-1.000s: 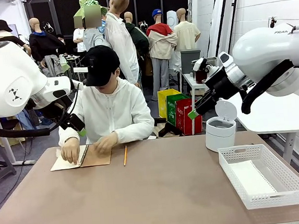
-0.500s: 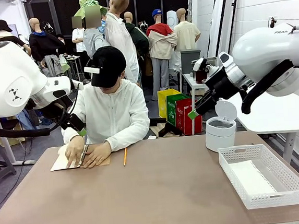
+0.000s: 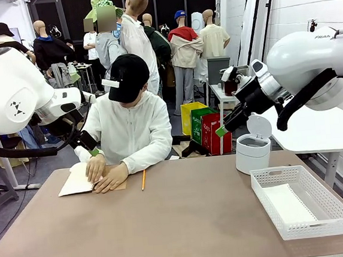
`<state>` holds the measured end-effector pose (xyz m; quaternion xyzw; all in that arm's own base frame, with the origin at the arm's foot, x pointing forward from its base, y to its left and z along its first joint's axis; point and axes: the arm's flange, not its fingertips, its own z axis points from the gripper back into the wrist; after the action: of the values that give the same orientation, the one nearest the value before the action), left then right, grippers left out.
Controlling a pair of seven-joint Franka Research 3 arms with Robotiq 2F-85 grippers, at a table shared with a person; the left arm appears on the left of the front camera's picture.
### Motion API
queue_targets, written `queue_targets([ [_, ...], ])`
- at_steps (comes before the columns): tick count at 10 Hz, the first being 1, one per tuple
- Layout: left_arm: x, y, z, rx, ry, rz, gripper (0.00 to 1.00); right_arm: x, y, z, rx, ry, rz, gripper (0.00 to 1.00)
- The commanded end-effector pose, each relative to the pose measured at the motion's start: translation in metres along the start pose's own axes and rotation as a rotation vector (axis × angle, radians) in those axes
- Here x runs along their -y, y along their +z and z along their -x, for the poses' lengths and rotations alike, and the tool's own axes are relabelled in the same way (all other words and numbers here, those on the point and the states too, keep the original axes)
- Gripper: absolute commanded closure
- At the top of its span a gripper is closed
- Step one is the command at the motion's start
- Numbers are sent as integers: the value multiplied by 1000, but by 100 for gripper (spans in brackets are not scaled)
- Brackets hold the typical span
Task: Sort the paper based on its condition.
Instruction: If a person hands you a paper, place it in the Organizing basket , and if it's crumpled, put it in the Trash can.
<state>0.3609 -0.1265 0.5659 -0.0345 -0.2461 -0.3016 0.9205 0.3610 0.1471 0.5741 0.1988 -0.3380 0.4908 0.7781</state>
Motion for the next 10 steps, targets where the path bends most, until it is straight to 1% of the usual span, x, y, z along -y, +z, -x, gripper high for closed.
queue_targets([
  [1, -1, 1, 0, 4, 1, 5, 0, 0, 0, -1, -3, 0, -3, 0],
  [10, -1, 1, 0, 4, 1, 5, 0, 0, 0, -1, -3, 0, -3, 0],
])
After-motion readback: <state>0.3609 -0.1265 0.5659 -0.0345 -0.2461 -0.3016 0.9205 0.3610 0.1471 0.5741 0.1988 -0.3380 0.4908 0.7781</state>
